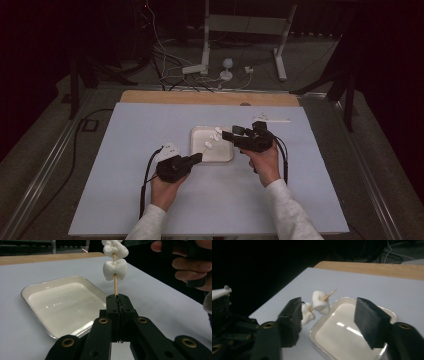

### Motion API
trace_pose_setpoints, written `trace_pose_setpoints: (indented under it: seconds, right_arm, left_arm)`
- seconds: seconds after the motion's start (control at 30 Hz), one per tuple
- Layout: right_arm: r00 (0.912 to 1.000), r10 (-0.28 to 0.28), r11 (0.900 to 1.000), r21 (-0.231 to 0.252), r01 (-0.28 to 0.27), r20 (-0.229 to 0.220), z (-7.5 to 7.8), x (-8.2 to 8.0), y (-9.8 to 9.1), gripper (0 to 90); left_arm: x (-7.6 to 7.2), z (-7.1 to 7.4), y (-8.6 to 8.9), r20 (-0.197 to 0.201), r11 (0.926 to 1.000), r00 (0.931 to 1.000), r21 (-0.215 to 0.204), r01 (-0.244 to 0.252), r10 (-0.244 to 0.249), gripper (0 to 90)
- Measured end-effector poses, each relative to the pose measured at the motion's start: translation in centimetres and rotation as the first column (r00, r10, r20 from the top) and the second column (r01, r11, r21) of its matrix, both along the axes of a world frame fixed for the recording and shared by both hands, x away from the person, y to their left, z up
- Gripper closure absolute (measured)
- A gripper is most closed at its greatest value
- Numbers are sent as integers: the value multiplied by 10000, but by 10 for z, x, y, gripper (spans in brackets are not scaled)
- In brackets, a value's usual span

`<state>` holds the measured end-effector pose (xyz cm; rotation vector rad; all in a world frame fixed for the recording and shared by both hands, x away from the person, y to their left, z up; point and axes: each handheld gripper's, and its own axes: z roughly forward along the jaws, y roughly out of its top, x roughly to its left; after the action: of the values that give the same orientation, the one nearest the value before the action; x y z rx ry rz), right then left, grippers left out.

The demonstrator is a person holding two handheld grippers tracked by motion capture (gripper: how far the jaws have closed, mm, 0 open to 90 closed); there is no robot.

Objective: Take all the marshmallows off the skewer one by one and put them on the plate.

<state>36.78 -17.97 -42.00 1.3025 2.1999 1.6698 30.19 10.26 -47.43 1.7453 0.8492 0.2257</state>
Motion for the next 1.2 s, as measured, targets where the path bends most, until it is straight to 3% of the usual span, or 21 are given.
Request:
trace_pose_setpoints:
  seconds: [0.03,0.17,0.33,0.37,0.5,0.57,0.67,0.87,1.17,1.2]
  right_arm:
    - [9994,122,9998,186,-116,-338,-2,3,2,488]
    - [9960,346,9986,439,-310,-821,-6,6,4,531]
    - [9862,651,9915,1218,-467,-1523,-9,10,5,556]
    - [9820,844,9861,1558,-580,-1688,-10,12,4,579]
    - [9758,1114,9800,1837,-765,-1881,-9,13,5,618]
    - [9718,1235,9770,1960,-837,-2007,-8,12,5,703]
    - [9734,1248,9761,1997,-858,-1920,-6,11,5,735]
    - [9851,941,9870,1431,-733,-1442,2,7,7,775]
    - [9943,327,9866,1624,-158,-1016,14,9,-2,792]
    - [9964,11,9803,1971,157,-849,19,9,-10,797]
  left_arm:
    - [0,0,0,35,10000,10000,-31,34,-34,900]
    - [-1,1,0,138,9999,9999,-74,91,-90,900]
    - [-2,1,0,249,9997,9995,-156,201,-197,900]
    - [-2,1,0,266,9996,9993,-139,249,-245,900]
    - [-3,0,-4,426,9988,9979,-7,493,-493,900]
    - [-3,-1,-4,408,9986,9978,107,512,-516,900]
    - [-2,-2,-3,406,9980,9974,226,592,-600,900]
    - [-2,-3,0,550,9969,9959,369,697,-716,900]
    - [-3,-5,0,572,9938,9954,841,725,-775,900]
    - [-3,-6,0,529,9923,9962,1067,636,-695,900]
